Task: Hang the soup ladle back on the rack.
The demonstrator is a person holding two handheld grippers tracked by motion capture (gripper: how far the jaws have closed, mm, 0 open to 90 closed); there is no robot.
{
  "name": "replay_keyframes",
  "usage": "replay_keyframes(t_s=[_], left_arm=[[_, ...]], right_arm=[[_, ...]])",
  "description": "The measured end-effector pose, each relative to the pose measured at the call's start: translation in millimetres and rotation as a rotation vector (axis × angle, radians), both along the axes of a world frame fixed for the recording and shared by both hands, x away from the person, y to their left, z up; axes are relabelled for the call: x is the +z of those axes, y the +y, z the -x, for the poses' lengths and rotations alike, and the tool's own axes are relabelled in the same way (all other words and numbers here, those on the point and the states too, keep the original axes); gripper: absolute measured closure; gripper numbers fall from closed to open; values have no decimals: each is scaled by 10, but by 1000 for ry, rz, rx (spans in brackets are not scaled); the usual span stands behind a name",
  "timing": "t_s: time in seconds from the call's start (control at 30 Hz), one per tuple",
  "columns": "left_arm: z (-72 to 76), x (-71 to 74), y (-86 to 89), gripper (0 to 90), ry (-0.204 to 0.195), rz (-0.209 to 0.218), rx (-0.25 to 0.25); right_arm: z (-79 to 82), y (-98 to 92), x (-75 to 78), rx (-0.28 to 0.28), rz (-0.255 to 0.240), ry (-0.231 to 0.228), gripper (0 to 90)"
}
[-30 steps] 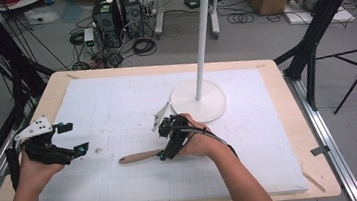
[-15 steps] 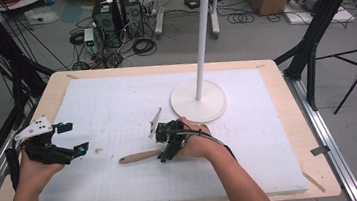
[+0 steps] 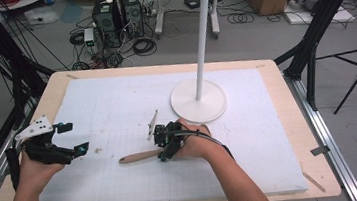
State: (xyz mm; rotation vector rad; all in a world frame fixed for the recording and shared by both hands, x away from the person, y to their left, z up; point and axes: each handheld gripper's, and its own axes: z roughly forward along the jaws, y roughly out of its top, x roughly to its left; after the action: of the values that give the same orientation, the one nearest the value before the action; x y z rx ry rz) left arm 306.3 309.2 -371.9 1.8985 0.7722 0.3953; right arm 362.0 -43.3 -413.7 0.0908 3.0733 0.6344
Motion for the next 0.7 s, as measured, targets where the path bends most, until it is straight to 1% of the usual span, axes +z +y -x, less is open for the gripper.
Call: replay_keyframes(t_s=[0.1,0.13,0.17,0.23,0.4,0.53,0.6,0.67,0.7], left_arm=[[2,3,0,17,-1,-2,-1],[3,3,-3,17,-1,1,0],[3,5,-1,17,-1,-7,-1],[4,5,-7,17,-1,-3,-2],[1,5,-8,17,-1,-10,-2],[5,7,-3,17,-1,-3,3],[6,12,9,17,-4,-9,2],[9,13,11,17,-3,-1,6],[10,15,13,17,-4,1,6]], right_arm=[[15,5,4,8,0,-1,640],[21,7,5,9,1,-3,656],[25,9,5,9,0,-4,667],[34,10,8,4,1,-9,704],[37,8,6,5,-2,-6,716],[39,8,10,12,0,-12,727],[42,9,9,15,-1,-13,739],[47,10,13,17,1,-9,764],[44,10,11,4,-2,0,765]])
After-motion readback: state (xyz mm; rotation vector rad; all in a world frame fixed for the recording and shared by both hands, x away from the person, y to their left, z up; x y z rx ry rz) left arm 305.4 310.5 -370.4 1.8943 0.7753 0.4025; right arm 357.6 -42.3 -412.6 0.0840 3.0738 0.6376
